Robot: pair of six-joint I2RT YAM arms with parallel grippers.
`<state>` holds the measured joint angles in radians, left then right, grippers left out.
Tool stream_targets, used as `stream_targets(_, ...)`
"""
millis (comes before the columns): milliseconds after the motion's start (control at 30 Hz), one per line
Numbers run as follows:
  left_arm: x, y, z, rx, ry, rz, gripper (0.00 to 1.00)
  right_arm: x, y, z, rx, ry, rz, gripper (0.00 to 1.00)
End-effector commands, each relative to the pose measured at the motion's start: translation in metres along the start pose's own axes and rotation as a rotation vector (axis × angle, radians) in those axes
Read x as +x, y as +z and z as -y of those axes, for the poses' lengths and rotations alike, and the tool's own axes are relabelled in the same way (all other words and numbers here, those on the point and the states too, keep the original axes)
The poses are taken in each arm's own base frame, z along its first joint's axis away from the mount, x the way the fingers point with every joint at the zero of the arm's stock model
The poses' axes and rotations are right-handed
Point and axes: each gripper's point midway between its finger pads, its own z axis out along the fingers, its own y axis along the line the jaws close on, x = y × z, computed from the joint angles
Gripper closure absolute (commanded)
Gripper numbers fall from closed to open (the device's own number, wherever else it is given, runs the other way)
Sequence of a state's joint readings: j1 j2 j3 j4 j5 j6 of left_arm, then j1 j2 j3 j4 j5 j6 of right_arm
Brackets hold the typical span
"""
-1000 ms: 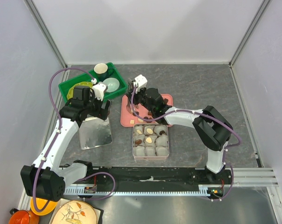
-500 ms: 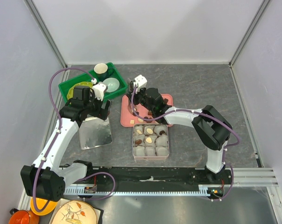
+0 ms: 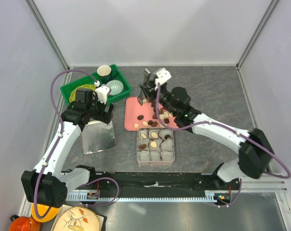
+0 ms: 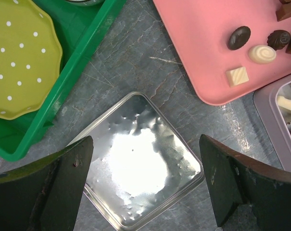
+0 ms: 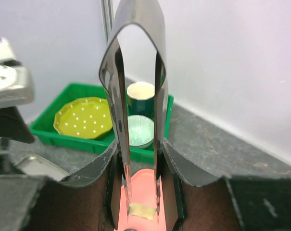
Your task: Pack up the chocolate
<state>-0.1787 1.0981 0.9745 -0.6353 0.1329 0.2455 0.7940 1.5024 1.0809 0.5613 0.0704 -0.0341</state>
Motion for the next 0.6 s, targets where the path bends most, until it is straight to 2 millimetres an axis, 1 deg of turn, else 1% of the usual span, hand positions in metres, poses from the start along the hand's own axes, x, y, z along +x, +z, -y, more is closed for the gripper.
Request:
stream_targets(0, -0.011, -0.007, -0.003, -0.005, 0.033, 0.043, 0.02, 0.007, -0.046, 0.006, 0.013, 0.004, -0.049, 0.66)
stream_targets(33, -0.012, -0.008, -0.003, -0.008, 0.033, 0.047, 0.02, -0.004, -0.060, 0.007, 0.016, 0.010, -0.031, 0.66)
stream_targets(67, -0.011, -0.008, -0.004, -0.009, 0.034, 0.047, 0.02, 0.018, -0.073, 0.007, 0.011, 0.008, -0.096, 0.66)
stream_targets(100, -0.011, -0.008, -0.003, -0.008, 0.036, 0.045, 0.02, 0.021, -0.083, 0.006, 0.001, 0.006, -0.110, 0.67)
stream_targets(133, -0.011, -0.008, -0.004, -0.011, 0.036, 0.046, 0.02, 0.010, -0.096, 0.006, 0.000, 0.009, -0.092, 0.67)
stream_targets(167, -0.011, -0.008, -0.003, -0.010, 0.035, 0.046, 0.02, 0.029, -0.109, 0.006, -0.002, 0.013, -0.148, 0.67)
stream_targets(200, -0.011, -0.008, -0.004, -0.011, 0.033, 0.046, 0.02, 0.031, -0.117, 0.006, -0.002, 0.020, -0.156, 0.67)
stream_targets(233, -0.011, -0.009, -0.004, -0.011, 0.035, 0.046, 0.02, 0.021, -0.128, 0.007, -0.006, 0.023, -0.135, 0.67)
stream_targets(267, -0.010, -0.008, -0.003, -0.009, 0.033, 0.045, 0.02, 0.035, -0.138, 0.005, -0.010, 0.050, -0.176, 0.67)
stream_targets(300, -0.010, -0.008, -0.003, -0.010, 0.030, 0.043, 0.02, 0.037, -0.144, 0.003, -0.013, 0.071, -0.182, 0.67)
stream_targets(333, -0.010, -0.008, -0.003, -0.007, 0.028, 0.042, 0.02, 0.030, -0.152, 0.001, -0.026, 0.083, -0.166, 0.67)
stream_targets(367, -0.010, -0.008, -0.003, -0.007, 0.028, 0.044, 0.02, 0.041, -0.160, -0.001, -0.032, 0.089, -0.197, 0.67)
stream_targets(400, -0.010, -0.007, -0.003, -0.007, 0.027, 0.042, 0.02, 0.037, -0.166, -0.002, -0.038, 0.103, -0.184, 0.67)
stream_targets(467, -0.010, -0.007, -0.002, -0.005, 0.023, 0.041, 0.02, 0.047, -0.174, -0.006, -0.053, 0.112, -0.213, 0.67)
stream_targets(500, -0.010, -0.007, -0.002, -0.004, 0.023, 0.040, 0.02, 0.045, -0.177, -0.007, -0.058, 0.119, -0.209, 0.67)
stream_targets(567, -0.012, -0.007, -0.003, -0.005, 0.021, 0.043, 0.02, 0.050, -0.180, -0.010, -0.068, 0.127, -0.225, 0.67)
